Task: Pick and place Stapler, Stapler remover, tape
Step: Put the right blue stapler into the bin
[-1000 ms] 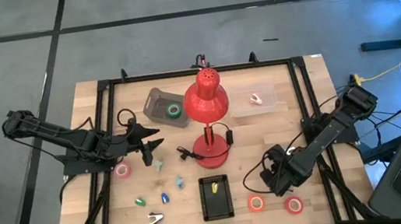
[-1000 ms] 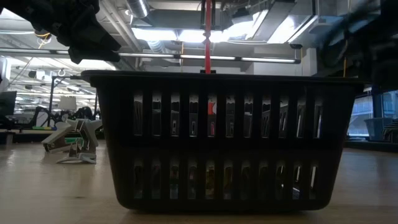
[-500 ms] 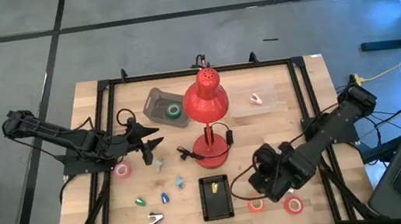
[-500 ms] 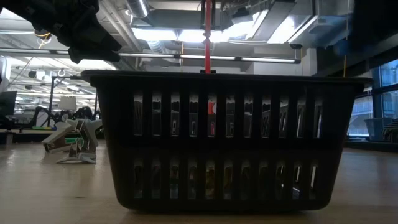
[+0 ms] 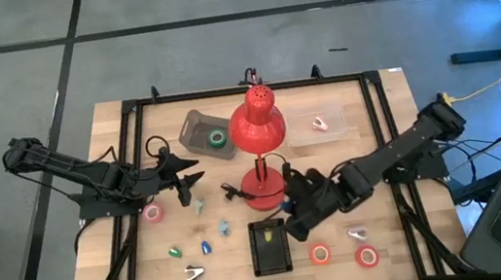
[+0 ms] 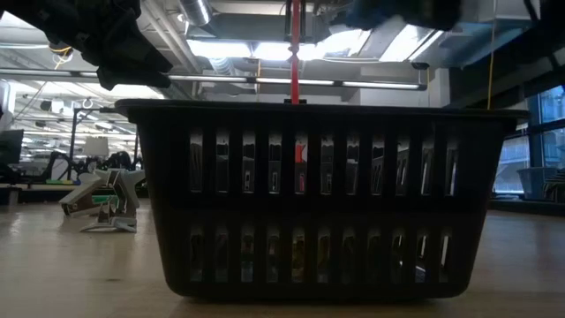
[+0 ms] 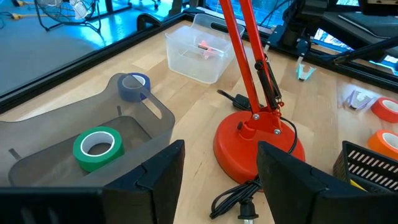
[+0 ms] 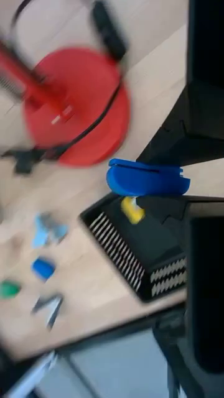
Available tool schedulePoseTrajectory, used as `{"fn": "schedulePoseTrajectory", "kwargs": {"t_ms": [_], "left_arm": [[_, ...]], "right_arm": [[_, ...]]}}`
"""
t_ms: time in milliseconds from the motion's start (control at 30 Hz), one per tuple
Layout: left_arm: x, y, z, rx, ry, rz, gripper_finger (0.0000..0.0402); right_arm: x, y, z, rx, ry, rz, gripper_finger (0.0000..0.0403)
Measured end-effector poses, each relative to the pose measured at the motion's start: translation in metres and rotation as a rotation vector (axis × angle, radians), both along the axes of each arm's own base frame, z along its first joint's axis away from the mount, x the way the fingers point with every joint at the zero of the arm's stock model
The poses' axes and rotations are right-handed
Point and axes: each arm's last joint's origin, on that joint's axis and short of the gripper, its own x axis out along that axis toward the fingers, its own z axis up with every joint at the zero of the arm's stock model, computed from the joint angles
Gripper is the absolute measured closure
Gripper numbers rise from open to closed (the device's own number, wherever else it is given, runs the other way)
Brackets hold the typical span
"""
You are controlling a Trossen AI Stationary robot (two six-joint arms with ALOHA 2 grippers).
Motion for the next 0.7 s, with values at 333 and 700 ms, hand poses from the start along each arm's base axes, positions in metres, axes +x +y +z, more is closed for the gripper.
{"fn": "schedulePoseTrajectory", "kwargs": {"t_ms": [333, 700], "left_arm": [[0.000, 0.000, 0.000, 0.000, 0.001, -0.001, 0.0210], [0.000, 0.000, 0.000, 0.000, 0.000, -0.001, 0.0210]], "right_arm": [[0.040, 0.009, -0.034, 0.151, 0.006, 0.239, 0.0351], [0.059, 0.023, -0.101, 0.227, 0.186, 0.292, 0.0351]]}}
